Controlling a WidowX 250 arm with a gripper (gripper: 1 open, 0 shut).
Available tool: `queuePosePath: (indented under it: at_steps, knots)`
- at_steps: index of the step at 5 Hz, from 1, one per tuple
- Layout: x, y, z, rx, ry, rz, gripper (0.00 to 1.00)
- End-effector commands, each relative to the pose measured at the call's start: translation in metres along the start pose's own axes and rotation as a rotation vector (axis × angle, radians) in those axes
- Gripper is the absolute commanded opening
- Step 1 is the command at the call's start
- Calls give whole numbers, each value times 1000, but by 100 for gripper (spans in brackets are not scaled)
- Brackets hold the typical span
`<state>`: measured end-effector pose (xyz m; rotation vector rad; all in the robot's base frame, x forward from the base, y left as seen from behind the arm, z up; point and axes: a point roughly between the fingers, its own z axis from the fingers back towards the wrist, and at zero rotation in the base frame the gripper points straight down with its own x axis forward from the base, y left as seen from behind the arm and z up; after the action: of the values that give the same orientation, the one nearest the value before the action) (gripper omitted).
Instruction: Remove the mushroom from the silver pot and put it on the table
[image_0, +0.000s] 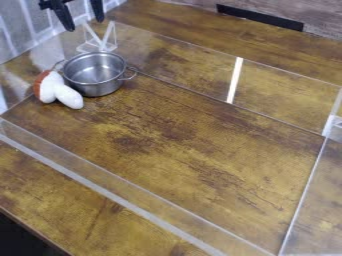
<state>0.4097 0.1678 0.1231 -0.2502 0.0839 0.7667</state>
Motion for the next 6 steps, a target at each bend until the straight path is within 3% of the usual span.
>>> queuePosePath:
  at_steps: [1,2,4,6]
  knots:
    - [-11,-18,23,2,-66,-34,100]
    - [-15,-27,14,17,-59,-33,100]
    - [-11,-23,6,48,-43,-50,100]
    - [-1,-18,2,50,-56,84,100]
